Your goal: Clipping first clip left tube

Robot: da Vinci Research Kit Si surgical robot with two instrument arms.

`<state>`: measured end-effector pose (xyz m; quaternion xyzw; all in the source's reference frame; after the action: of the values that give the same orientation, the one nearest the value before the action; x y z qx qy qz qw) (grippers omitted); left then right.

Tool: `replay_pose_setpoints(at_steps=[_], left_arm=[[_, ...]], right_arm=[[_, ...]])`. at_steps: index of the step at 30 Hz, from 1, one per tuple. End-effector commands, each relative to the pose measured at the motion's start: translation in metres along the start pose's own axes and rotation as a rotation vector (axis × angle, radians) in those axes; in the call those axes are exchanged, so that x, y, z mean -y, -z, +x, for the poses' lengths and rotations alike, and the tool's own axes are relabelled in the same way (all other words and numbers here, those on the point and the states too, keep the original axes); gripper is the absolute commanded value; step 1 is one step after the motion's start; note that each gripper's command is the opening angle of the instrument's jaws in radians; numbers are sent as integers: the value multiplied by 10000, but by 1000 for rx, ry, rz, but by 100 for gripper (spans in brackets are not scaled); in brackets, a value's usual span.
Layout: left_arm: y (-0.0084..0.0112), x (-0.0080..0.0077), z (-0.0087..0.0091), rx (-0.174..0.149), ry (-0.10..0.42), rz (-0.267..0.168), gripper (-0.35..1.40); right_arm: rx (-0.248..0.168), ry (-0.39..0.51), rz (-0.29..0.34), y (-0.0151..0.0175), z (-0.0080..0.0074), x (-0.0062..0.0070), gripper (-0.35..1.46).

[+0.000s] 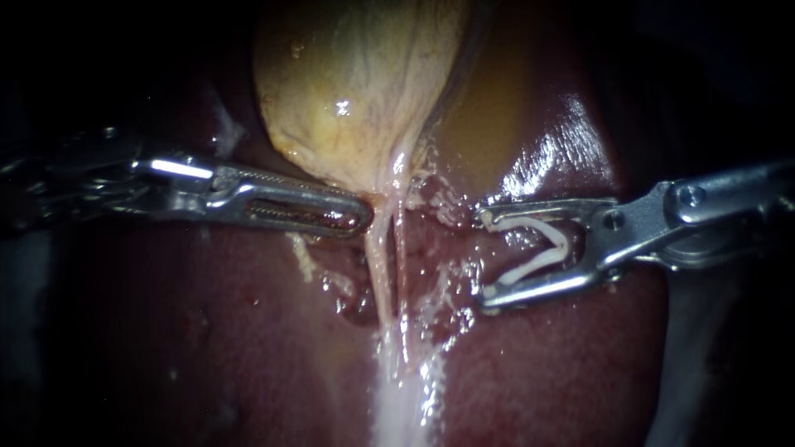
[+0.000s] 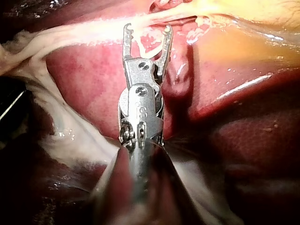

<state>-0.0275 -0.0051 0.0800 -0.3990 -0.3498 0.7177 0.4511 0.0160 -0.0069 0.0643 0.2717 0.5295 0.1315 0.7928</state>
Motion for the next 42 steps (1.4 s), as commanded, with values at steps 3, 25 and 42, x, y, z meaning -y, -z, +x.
replay_pose_setpoints(at_steps=[3,25,42], left_arm=[[1,-2,-1,0,6,0,-35],[66,-48,19,-46,38,-1,-35],[58,-49,19,-51,39,6,-35]], right_arm=[[0,0,0,0,0,0,50],[0,1,-1,-4,-1,1,50],[0,-19,-8,-99,-22,-5,49]])
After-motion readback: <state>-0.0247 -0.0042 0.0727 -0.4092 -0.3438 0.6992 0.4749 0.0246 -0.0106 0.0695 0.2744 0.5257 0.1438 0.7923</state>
